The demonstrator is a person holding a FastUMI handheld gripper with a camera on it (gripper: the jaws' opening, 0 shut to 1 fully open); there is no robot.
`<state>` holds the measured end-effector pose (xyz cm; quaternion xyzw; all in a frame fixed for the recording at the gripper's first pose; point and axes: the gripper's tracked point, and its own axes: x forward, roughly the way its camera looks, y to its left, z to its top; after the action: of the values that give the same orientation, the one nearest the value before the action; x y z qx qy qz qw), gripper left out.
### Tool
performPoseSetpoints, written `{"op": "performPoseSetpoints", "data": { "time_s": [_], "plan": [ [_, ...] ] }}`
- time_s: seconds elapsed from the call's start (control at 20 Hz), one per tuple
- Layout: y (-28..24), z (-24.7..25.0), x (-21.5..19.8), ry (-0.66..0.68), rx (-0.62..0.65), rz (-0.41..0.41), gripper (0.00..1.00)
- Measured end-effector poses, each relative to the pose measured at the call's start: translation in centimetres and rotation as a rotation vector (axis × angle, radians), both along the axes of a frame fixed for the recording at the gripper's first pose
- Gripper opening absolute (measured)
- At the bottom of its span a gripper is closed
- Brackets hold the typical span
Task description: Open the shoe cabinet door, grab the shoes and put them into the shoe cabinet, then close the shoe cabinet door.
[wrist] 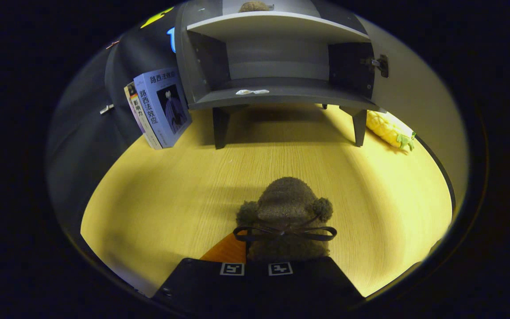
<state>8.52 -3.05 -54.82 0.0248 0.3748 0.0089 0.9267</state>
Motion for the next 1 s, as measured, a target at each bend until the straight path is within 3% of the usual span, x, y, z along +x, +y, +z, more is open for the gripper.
{"op": "performPoseSetpoints", "data": {
  "time_s": [1.0],
  "plan": [
    [-2.3, 33.9, 10.9, -0.394, -0.112, -0.033, 0.05]
  ]
}}
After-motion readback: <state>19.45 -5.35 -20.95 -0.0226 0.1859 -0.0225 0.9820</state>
